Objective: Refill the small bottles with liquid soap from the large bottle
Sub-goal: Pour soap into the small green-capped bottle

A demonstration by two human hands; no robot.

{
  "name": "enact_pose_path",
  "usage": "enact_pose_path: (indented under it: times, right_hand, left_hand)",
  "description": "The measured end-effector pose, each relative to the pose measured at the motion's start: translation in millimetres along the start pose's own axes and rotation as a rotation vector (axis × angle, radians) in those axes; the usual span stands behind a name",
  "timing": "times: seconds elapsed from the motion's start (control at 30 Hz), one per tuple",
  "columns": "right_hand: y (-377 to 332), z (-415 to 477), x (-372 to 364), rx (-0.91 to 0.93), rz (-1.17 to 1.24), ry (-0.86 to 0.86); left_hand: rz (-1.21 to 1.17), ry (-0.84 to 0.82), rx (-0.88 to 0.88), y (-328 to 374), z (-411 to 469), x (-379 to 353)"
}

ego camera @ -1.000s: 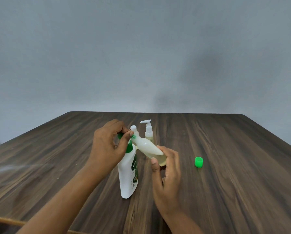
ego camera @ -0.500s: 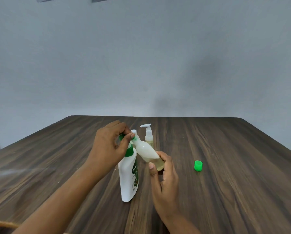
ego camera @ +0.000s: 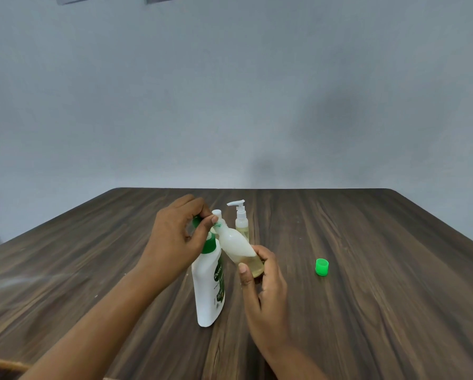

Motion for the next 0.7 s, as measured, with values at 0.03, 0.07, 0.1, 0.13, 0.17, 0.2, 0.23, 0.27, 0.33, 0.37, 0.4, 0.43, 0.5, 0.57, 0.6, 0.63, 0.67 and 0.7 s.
enact_pose_path:
  times: [0.03,0.07,0.1,0.13,0.17,0.2,0.23,0.27,0.33,0.37,0.4,0.43,0.5,0.57,0.6,0.63,0.67,0.7]
  right_hand:
    - [-0.3,-0.1,-0.6,0.000,-0.001,-0.008]
    - [-0.3,0.2,-1.3,0.002,-0.010,-0.013]
    - [0.4,0.6,-2.3,0.003,-0.021,-0.017]
    - [1.4,0.6,-3.3,0.003,-0.032,-0.020]
    - [2.8,0.7,-4.0,0.001,-0.038,-0.021]
    - [4.7,0.4,-3.9,-0.004,-0.042,-0.020]
    - [7.1,0.0,-3.5,-0.012,-0.042,-0.017]
    - [9.0,-0.7,-3.3,-0.019,-0.042,-0.014]
    - [10.9,-2.6,-3.6,-0.029,-0.043,-0.019]
    - [11.1,-3.1,-4.0,-0.033,-0.043,-0.026]
    - [11.0,-3.5,-4.8,-0.034,-0.046,-0.034]
    - [10.0,-3.4,-5.0,-0.033,-0.047,-0.036]
    - [9.3,-3.3,-5.2,-0.037,-0.027,-0.036]
    - [10.4,-3.8,-8.0,-0.062,0.032,-0.052]
    - [11.5,-4.2,-10.4,-0.077,0.060,-0.067]
    - [12.4,-4.5,-12.8,-0.087,0.078,-0.081]
    - [12.5,-4.6,-14.6,-0.090,0.093,-0.091]
    - [12.0,-4.2,-15.2,-0.087,0.105,-0.096]
  left_hand:
    - [0.002,-0.007,-0.003,0.6,1.0,0.2]
    - [0.002,-0.010,-0.005,0.9,1.5,0.4]
    - [0.003,-0.009,-0.004,0.7,1.3,0.5]
    - [0.008,-0.008,-0.004,0.1,0.3,0.3]
    - [0.015,-0.007,-0.001,-0.2,-0.6,-0.4]
    - [0.016,-0.009,0.006,-1.0,-1.9,-1.8]
    - [0.013,-0.013,0.016,-1.7,-3.3,-3.4]
    - [0.008,-0.017,0.025,-2.5,-5.0,-4.6]
    - [-0.003,-0.021,0.036,-2.8,-8.1,-5.8]
    - [-0.005,-0.020,0.041,-2.5,-9.1,-5.6]
    - [-0.007,-0.017,0.047,-2.3,-9.5,-4.9]
    - [-0.009,-0.010,0.050,-1.9,-9.5,-3.5]
    - [-0.021,-0.002,0.043,-0.2,-7.9,-1.3]
    - [-0.043,0.010,0.033,0.8,-6.6,0.7]
    - [-0.061,0.025,0.038,0.1,-6.4,2.0]
    - [-0.084,0.044,0.053,-1.1,-6.5,3.4]
    - [-0.110,0.063,0.073,-2.7,-7.2,4.7]
    - [-0.135,0.079,0.095,-3.8,-8.0,5.3]
Point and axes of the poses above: each hand's wrist, its own z-axis towards the middle knuckle, its own x-axis out of the back of the hand, y = z × x, the point moved 9 cm from there along z, towards the middle knuckle, and after that the axes turned 4 degrees about -z, right-handed, at the moved point
